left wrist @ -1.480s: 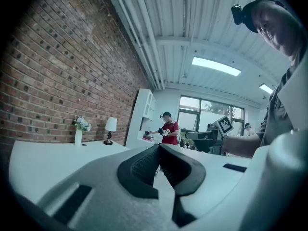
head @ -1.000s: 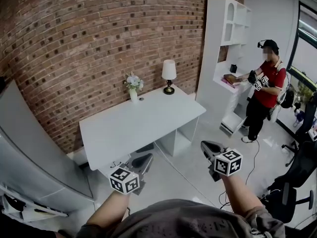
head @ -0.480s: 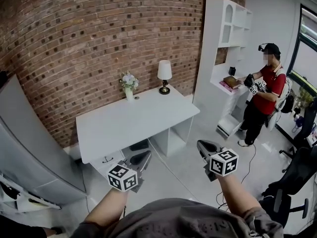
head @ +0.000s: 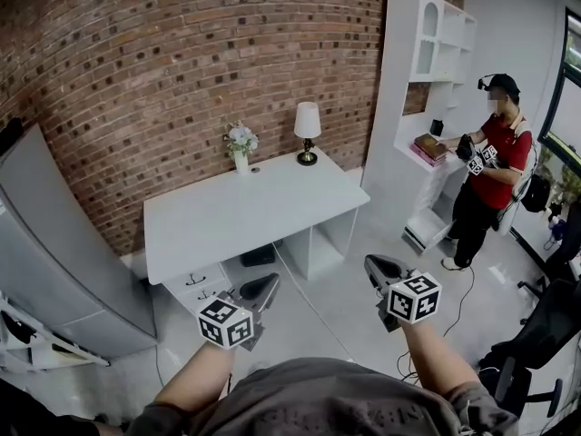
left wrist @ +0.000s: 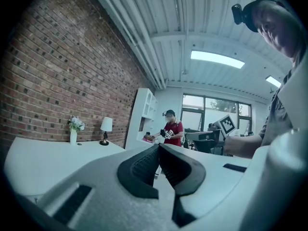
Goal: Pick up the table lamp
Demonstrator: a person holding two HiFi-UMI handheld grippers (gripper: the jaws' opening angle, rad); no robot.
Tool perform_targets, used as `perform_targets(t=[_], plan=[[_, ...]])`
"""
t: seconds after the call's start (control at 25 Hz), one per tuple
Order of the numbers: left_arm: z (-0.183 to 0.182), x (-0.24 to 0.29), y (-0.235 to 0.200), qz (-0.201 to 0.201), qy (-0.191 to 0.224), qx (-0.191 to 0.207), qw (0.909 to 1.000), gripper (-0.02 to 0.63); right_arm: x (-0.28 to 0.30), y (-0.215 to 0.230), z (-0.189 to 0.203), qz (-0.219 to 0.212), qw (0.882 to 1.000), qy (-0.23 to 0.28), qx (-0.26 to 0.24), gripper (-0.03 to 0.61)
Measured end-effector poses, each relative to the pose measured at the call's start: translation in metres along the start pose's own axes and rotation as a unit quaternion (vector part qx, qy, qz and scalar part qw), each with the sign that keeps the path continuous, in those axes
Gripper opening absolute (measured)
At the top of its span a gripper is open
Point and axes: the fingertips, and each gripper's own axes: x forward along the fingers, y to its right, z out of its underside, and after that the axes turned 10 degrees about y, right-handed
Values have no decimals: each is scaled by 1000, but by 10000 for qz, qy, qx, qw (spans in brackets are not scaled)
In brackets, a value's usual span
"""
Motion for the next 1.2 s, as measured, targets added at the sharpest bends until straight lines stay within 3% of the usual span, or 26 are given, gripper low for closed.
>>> perform_targets(t=[0.44,0.72,0.96,1.2], plan=[[17,67,-57,341,-105,-73,9993,5,59,47,10,198,9998,-48,23,-6],[23,149,-165,722,-82,-44,9974,5,173,89,12,286,9995,112,-35,-6],[-1,223,-269,1066,-159,137,9941,5,290,128,-8,444,9987,233,-51,-6],[-17,270,-349,1160,-185,57,9931,5,373,157,-23,522,9982,269,-140,-6]])
